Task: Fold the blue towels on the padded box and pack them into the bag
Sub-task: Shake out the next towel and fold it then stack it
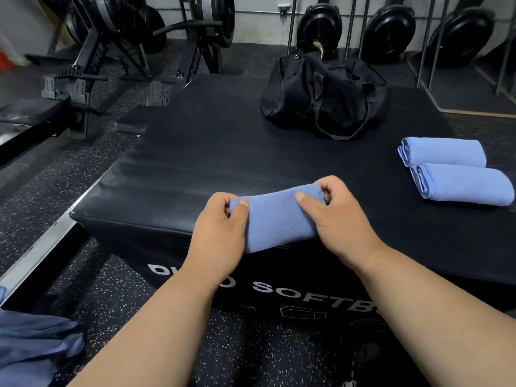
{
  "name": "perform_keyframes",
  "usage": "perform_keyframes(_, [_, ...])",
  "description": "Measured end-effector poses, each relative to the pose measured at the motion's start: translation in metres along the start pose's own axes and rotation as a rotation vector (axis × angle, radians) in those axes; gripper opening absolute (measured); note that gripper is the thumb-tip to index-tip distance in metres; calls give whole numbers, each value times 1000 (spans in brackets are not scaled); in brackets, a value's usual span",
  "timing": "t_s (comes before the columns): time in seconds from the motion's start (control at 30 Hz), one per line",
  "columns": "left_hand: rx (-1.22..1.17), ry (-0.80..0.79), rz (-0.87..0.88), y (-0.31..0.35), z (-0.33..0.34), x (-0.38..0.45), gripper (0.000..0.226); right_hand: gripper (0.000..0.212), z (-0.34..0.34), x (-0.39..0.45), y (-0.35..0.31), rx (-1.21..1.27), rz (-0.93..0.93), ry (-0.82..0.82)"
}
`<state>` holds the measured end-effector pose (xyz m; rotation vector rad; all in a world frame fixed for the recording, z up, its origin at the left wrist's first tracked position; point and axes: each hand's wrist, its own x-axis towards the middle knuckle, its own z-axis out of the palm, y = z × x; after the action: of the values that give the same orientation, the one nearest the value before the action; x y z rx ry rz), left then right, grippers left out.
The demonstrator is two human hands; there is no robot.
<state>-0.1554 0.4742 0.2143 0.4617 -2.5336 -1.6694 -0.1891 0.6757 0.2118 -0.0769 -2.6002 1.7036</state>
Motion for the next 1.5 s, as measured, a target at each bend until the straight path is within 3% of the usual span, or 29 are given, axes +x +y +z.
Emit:
perform_keyframes(0.17, [43, -33, 47, 0, 26, 2, 2, 19, -22, 3, 13, 21, 1, 66])
perform_keyframes(0.3, [267, 17, 293, 8, 40, 0, 34, 43, -32, 7, 31, -159, 14, 37])
perform_keyframes(0.4, [462, -26, 532, 17, 55, -6, 38, 45, -31, 3, 37, -411, -289, 134])
perform_keyframes(0.47, [660, -94, 590, 14, 65, -10, 42, 44, -29, 1, 42, -565, -476, 80])
perform_keyframes(0.63, [855, -219, 425, 3, 71, -13, 60, 68, -29, -2, 50, -771, -375, -242])
perform_keyframes(0.7, [831, -228, 395, 0, 70, -13, 62, 72, -32, -2, 48, -788, -352, -258])
perform_keyframes(0.87, [753, -217, 290, -5, 65, -9, 68, 56, -36, -3, 48, -757, -293, -296])
perform_keyframes(1.1, [815, -164, 198, -9, 55, -9, 66, 57, -40, -3, 52, -713, -274, -287])
perform_keyframes(1.13, [858, -145, 174, -10, 53, -9, 69, 57, -40, -4, 52, -703, -275, -285])
perform_keyframes(1.23, [980, -179, 120, -13, 48, -5, 105, 55, -41, -4, 53, -671, -270, -283])
perform_keyframes(1.27, [933, -155, 78, -11, 50, -8, 103, 54, -42, -3, 54, -658, -265, -280])
perform_keyframes(1.37, [771, 37, 85, 8, 60, -20, 59, 51, -42, -2, 53, -625, -232, -268])
perform_keyframes(1.5, [757, 69, 124, 16, 66, -32, 57, 52, -46, -2, 54, -665, -210, -272])
